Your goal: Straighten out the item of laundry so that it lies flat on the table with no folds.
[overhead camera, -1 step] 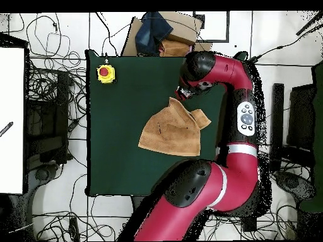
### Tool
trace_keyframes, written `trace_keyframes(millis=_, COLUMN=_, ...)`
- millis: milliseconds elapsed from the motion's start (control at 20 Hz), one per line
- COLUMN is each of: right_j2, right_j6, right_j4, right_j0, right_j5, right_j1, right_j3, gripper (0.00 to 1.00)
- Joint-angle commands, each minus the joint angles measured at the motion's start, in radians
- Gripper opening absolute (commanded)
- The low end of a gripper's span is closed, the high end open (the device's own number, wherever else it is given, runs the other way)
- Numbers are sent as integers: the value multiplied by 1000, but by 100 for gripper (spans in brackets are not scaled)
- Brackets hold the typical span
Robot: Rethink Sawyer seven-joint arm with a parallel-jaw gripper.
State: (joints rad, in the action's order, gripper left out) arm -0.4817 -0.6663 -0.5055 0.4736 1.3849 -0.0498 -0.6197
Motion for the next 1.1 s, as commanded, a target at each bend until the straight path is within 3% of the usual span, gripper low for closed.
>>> trace_keyframes(millis=50, right_j2=32, right_j6=-33, right_j4=-53, right_j0=-42, right_j5=5, right_j1=35, right_j3=11, gripper=100)
trace_keyframes(millis=1100, right_j2=60, right_j6=-90, right_j4=-50, right_j0=-58, right_j5=-23, right_j1=79, right_j3=11, gripper=100)
